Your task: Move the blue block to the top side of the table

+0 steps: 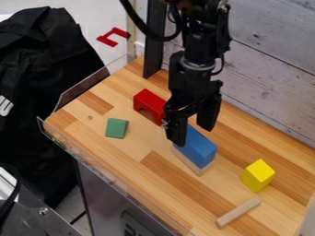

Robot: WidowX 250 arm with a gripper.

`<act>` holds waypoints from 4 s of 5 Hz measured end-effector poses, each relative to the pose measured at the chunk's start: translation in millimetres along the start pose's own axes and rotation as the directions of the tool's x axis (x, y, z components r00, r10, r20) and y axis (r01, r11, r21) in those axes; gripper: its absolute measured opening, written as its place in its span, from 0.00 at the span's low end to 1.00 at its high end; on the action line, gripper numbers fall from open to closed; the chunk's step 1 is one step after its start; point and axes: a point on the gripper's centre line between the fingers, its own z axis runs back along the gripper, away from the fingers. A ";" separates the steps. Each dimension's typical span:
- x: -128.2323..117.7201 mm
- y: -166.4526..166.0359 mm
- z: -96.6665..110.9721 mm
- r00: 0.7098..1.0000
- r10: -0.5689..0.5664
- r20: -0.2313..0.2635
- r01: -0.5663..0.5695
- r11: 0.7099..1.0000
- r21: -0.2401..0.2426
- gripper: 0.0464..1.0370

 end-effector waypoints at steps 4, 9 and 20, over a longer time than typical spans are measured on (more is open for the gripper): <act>2.5 -7.9 -26.7 0.999 0.004 -0.036 -0.002 0.998 0.061 0.92; 1.8 -35.7 -9.2 0.998 -0.048 -0.038 0.047 0.998 -0.038 0.52; -4.0 -67.7 44.9 0.880 -0.472 0.053 0.475 0.868 -0.147 0.96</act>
